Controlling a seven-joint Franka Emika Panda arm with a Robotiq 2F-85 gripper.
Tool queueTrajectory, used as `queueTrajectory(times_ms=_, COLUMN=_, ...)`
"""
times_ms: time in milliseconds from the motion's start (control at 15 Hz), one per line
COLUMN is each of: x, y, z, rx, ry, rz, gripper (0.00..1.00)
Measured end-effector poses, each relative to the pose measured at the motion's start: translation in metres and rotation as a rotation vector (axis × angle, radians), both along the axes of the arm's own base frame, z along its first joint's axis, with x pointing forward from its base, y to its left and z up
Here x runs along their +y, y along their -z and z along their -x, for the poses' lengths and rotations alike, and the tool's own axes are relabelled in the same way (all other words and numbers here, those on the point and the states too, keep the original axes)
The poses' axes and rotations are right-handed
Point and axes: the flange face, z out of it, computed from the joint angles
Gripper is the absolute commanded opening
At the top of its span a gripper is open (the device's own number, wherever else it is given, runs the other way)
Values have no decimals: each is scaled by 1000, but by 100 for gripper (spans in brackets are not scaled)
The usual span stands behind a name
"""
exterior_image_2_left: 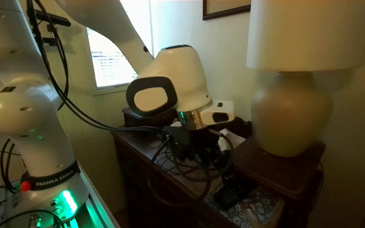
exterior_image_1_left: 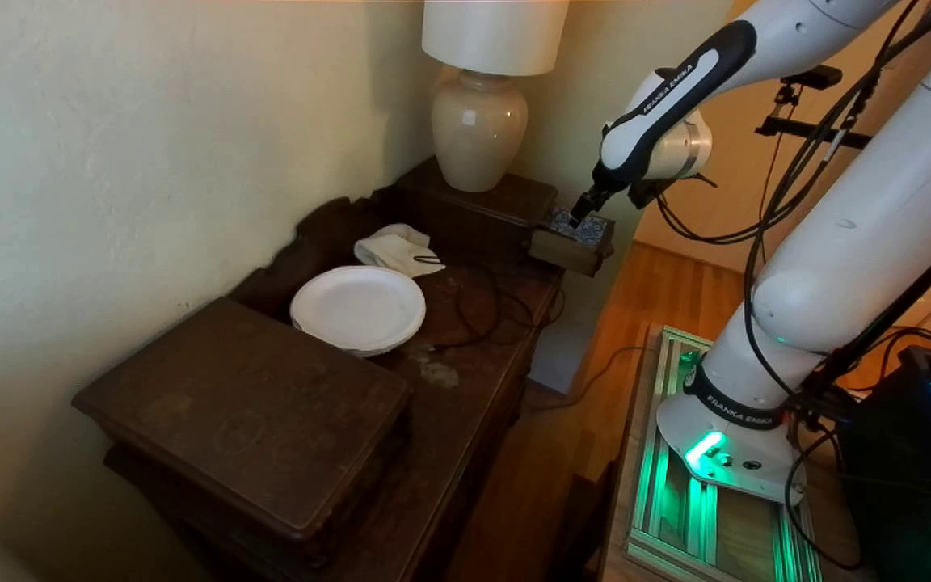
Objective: Remove the remote control from the drawer on the right.
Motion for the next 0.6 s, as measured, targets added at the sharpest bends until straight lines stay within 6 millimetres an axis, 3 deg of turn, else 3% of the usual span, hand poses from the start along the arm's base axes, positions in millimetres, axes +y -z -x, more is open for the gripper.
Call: queueTrajectory(times_ms=600, x=-5, y=0, z=-4, rx=-7, ry=-11, rz=-7, gripper=100)
